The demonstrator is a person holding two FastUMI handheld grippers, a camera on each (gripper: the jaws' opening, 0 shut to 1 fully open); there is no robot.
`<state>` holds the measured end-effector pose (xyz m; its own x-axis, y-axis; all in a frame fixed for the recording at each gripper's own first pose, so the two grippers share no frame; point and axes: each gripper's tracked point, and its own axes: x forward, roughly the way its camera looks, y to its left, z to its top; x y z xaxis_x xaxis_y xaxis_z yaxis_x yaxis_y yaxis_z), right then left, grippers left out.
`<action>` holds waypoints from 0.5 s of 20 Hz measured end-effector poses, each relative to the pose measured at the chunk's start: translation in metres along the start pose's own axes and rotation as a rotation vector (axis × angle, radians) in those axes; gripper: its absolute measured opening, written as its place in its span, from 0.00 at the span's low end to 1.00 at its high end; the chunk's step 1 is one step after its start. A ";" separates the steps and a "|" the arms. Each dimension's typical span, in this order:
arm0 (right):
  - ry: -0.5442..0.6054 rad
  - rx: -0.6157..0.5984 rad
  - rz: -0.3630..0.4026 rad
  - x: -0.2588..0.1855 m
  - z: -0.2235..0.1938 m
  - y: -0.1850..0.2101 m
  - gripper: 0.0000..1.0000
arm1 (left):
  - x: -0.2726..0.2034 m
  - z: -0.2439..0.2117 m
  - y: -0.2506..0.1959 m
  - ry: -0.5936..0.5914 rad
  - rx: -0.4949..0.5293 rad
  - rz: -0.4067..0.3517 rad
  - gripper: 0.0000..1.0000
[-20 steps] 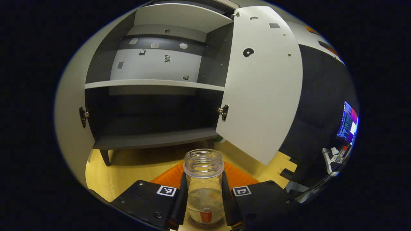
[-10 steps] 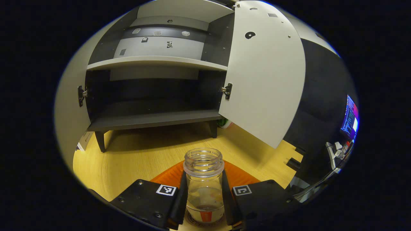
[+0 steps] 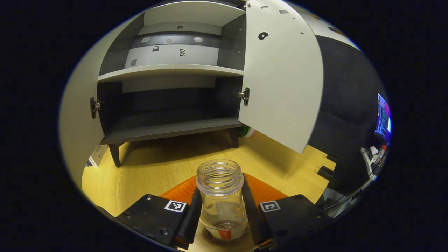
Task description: Grasp the bottle in the cabinet with the left hand and place it on the coaster, then close the right door with the right hand and the left door with the left hand.
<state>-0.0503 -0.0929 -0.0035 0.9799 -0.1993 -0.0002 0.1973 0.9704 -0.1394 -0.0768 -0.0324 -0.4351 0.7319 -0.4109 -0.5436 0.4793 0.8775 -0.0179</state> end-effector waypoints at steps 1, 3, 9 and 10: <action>-0.001 -0.002 0.004 0.001 0.000 0.001 0.95 | -0.002 -0.001 -0.002 0.006 0.003 -0.002 0.63; -0.005 -0.003 0.007 0.004 -0.001 0.000 0.96 | -0.008 -0.005 -0.006 0.022 0.004 -0.005 0.62; -0.005 0.018 0.002 0.009 -0.006 -0.009 0.96 | -0.022 -0.013 -0.012 0.061 0.035 -0.014 0.70; -0.003 0.022 0.000 0.010 -0.007 -0.012 0.96 | -0.024 -0.012 -0.012 0.061 0.037 -0.012 0.70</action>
<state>-0.0434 -0.1072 -0.0089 0.9799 -0.1993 0.0030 0.1983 0.9731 -0.1176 -0.1059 -0.0303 -0.4317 0.6958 -0.4042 -0.5937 0.5060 0.8625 0.0058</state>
